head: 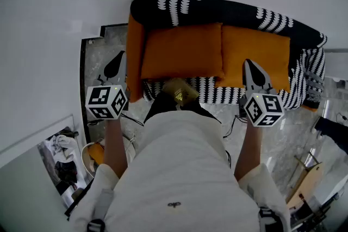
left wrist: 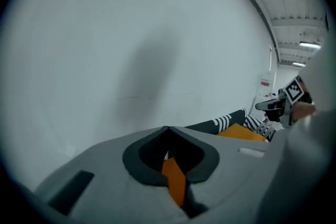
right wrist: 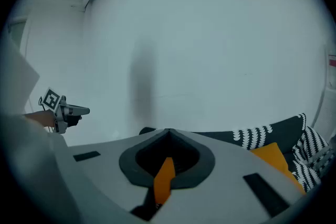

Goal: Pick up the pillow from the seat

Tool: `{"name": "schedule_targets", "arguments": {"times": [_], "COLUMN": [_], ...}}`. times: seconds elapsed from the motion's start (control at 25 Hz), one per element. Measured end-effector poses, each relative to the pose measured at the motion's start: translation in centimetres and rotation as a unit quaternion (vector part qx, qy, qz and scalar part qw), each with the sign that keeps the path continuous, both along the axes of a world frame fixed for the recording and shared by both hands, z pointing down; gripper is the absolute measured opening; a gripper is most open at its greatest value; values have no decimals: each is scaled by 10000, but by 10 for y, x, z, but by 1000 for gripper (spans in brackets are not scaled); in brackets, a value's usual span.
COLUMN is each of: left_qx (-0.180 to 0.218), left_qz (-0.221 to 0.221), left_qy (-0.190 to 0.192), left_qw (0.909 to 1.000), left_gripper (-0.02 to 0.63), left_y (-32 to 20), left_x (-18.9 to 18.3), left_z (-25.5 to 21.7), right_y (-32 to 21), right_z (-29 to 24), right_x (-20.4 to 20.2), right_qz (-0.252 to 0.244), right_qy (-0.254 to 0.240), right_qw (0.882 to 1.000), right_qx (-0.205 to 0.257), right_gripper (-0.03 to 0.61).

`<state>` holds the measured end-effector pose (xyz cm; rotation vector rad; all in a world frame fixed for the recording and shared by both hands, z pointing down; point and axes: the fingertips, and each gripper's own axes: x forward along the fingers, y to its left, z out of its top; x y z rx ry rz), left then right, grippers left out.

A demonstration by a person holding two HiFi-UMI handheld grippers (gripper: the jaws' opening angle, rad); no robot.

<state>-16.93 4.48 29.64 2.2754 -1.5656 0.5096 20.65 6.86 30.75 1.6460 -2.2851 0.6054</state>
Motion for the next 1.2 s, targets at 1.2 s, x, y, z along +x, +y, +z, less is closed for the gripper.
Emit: {"name": "schedule_targets", "arguments": {"times": [1.2], "left_qx": [-609], "left_qz": [255], "left_qy": [156], "left_qw": [9977], "left_gripper": [12], "left_y": [-9], "left_x": [3], "left_z": [55], "right_y": [-7], "right_z": [48], "right_x": [-18], "right_qz": [-87], "right_qy": [-136], "right_qw": [9972], "right_qx": [-735], "right_gripper": [21]}}
